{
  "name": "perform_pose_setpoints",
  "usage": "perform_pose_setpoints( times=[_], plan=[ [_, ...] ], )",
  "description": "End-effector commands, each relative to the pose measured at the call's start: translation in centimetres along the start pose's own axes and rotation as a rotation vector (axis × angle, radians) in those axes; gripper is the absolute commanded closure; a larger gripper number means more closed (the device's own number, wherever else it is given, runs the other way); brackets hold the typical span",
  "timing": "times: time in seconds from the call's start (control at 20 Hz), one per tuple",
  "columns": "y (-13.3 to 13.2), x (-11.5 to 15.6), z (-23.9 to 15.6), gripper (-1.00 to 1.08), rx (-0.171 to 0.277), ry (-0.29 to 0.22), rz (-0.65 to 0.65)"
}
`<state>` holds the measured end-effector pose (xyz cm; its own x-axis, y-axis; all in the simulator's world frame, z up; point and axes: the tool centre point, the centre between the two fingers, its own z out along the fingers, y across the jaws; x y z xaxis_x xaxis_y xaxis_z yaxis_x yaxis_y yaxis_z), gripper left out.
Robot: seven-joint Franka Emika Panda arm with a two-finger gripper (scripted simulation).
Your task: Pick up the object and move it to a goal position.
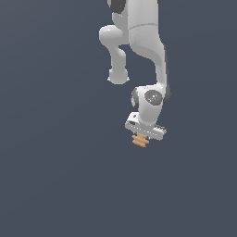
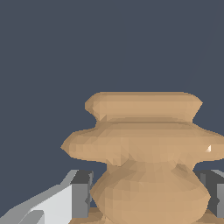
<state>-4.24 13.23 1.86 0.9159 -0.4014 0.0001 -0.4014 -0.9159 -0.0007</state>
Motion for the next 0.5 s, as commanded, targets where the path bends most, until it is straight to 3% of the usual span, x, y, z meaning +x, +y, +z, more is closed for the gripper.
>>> perform_pose_setpoints(
  times=[0.0, 0.45],
  plan=[
    [0.1, 0.0, 0.1, 1.08, -0.001, 0.0, 0.001],
    [1.7, 2.0, -0.4, 1.08, 0.0, 0.0, 0.0]
  ],
)
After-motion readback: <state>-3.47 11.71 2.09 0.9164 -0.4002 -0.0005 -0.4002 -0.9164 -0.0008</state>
